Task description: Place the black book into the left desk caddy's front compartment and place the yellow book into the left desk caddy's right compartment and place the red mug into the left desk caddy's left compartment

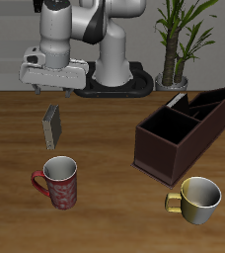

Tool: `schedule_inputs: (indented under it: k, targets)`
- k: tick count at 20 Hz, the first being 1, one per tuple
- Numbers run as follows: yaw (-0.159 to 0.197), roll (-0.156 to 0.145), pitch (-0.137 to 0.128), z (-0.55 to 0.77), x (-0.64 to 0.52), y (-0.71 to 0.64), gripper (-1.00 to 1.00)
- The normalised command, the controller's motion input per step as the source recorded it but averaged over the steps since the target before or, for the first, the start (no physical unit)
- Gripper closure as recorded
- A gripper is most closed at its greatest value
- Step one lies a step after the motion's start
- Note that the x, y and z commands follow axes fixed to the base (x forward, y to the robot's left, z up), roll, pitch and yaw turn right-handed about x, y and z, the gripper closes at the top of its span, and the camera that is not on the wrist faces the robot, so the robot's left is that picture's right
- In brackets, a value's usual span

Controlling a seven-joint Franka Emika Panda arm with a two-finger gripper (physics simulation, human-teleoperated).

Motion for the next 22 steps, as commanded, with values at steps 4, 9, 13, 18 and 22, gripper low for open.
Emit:
schedule_inputs:
  k: [4, 9, 13, 18, 22]
  targets:
    - [-0.010, 0.017, 0.009, -0.23, 0.04, -0.05, -1.00]
    - [-0.048, -0.056, 0.019, -0.26, 0.03, -0.15, -1.00]
    - [-0.051, -0.031, 0.028, -0.25, 0.02, -0.16, -1.00]
    - [-0.041, -0.001, 0.052, -0.34, 0.09, -0.06, -1.00]
    - [-0.037, -0.001, 0.030, -0.25, 0.07, -0.05, 1.00]
